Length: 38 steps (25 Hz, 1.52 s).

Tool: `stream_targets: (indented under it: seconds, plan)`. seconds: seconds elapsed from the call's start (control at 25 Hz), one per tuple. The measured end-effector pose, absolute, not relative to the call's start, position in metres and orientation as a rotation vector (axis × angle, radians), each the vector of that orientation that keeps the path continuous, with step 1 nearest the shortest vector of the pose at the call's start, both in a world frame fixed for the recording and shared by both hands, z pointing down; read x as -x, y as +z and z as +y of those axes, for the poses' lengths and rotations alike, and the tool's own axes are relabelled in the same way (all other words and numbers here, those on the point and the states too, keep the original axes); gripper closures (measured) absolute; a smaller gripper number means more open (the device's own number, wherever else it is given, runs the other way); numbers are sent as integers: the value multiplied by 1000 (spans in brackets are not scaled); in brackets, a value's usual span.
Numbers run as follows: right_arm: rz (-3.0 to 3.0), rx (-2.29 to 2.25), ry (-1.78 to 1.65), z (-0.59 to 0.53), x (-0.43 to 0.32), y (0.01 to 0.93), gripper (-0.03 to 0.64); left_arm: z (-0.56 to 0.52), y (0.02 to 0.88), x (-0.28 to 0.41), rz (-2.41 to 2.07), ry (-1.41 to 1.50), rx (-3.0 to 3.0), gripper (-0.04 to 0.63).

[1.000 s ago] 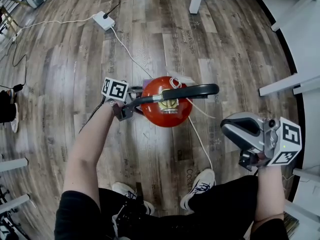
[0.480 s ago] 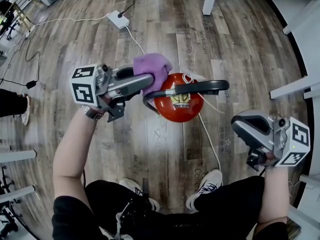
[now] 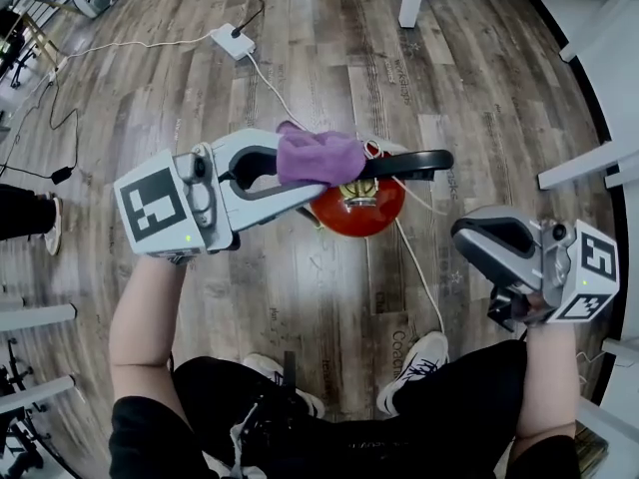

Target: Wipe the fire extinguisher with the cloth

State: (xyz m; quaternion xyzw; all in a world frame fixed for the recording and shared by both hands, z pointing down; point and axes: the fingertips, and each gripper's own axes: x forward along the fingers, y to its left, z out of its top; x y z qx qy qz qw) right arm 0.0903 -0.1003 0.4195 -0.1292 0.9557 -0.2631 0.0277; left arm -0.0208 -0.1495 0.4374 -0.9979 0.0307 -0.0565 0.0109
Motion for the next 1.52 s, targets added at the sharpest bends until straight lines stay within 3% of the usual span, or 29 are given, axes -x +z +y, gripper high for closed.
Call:
stream_targets:
  seconds: [0.28, 0.6, 1.24, 1.52]
  plan:
    - [2970, 403, -819, -102, -86, 423, 614, -90, 484, 24, 200, -475, 2370, 531]
    - [2983, 371, -849, -103, -71, 427, 614, -55, 565, 29, 161, -684, 2193, 532]
    - [3020, 359, -868, -94, -60, 435, 614, -82, 838, 38, 184, -1361, 2705, 531]
    - [3030, 353, -865, -91, -58, 433, 614, -83, 847, 36, 249, -1349, 2830, 533]
